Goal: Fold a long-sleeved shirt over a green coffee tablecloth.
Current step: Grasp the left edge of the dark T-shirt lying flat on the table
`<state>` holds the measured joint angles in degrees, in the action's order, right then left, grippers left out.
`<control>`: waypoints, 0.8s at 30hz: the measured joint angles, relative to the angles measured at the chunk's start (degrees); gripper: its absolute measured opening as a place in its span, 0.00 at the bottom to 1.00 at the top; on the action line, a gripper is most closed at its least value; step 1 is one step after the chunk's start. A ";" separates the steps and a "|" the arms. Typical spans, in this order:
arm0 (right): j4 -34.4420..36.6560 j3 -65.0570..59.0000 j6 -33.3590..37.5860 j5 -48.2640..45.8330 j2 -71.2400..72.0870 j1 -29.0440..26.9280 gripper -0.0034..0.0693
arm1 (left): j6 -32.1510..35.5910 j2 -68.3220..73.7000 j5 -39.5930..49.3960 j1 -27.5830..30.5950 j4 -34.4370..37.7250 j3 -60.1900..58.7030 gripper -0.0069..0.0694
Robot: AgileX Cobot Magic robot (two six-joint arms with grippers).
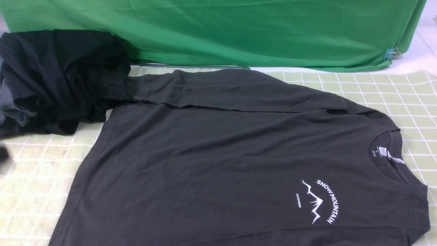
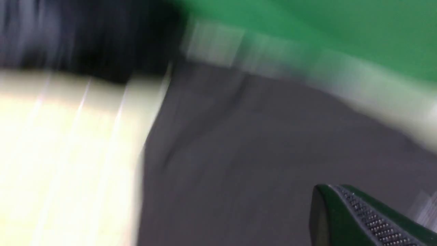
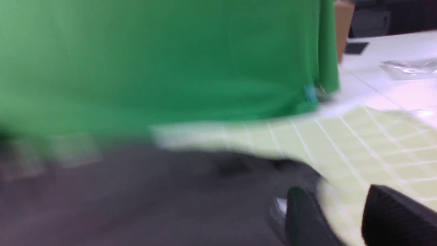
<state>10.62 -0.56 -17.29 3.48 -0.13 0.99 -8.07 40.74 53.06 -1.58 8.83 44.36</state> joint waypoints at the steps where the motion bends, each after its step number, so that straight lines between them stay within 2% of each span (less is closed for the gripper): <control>1: 0.13 0.00 -0.91 0.33 0.00 0.00 0.38 | 0.00 0.91 0.65 0.00 0.00 0.00 0.09; 3: 0.73 0.00 -9.43 3.27 0.00 0.00 0.38 | 3.98 13.05 4.75 0.00 0.00 -1.10 0.09; 6: 0.98 0.00 -11.78 3.95 0.00 0.00 0.38 | 6.03 20.58 4.50 -0.17 0.13 -4.12 0.09; 9: 1.03 0.00 -13.42 4.29 0.00 0.00 0.38 | 6.58 24.73 2.81 -2.86 -0.05 -8.45 0.09; 14: 0.79 0.68 -15.81 1.97 0.00 0.66 0.36 | 3.50 25.55 -2.60 -8.72 -2.65 -13.56 0.09; 16: 0.14 3.51 -12.01 -3.89 -0.31 2.68 0.29 | 2.44 25.61 -3.86 -11.09 -4.14 -14.43 0.09; 17: -0.08 8.03 -6.77 -10.60 -2.34 5.00 0.18 | 2.15 25.61 -5.77 -12.41 -4.98 -14.64 0.09; 19: -0.20 12.44 -2.90 -16.51 -5.23 7.73 0.10 | 2.08 25.67 -7.61 -12.94 -5.19 -14.64 0.09; 21: -0.31 17.81 1.39 -23.81 -11.89 11.62 0.06 | 2.08 26.25 -9.11 -13.21 -5.53 -14.64 0.10; 22: -0.31 18.68 2.14 -24.32 -12.49 12.31 0.06 | 2.08 26.35 -9.25 -13.21 -5.53 -14.64 0.10; 24: -0.36 22.92 6.41 -29.54 -20.50 16.52 0.06 | 2.08 28.43 -10.03 -13.21 -6.76 -14.64 0.17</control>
<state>10.25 22.36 -10.88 -26.06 -20.64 17.51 -5.99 69.17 43.03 -14.79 2.07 29.72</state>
